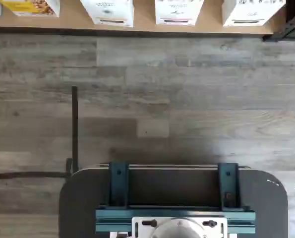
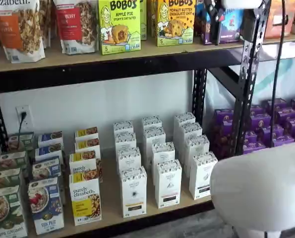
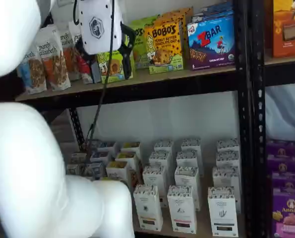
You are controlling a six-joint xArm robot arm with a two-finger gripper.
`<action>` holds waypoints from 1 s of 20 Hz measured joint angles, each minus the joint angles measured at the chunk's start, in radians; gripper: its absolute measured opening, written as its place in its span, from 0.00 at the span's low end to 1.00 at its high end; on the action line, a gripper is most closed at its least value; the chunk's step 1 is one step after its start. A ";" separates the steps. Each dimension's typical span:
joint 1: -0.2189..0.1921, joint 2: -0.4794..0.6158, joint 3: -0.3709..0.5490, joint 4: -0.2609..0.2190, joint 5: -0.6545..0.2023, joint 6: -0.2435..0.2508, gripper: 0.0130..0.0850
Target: Pick up the white box with a yellow strip in the middle, on the bottom shelf, the fourth box from the left
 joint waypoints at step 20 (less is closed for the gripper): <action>0.008 -0.034 0.134 0.140 -0.133 0.046 1.00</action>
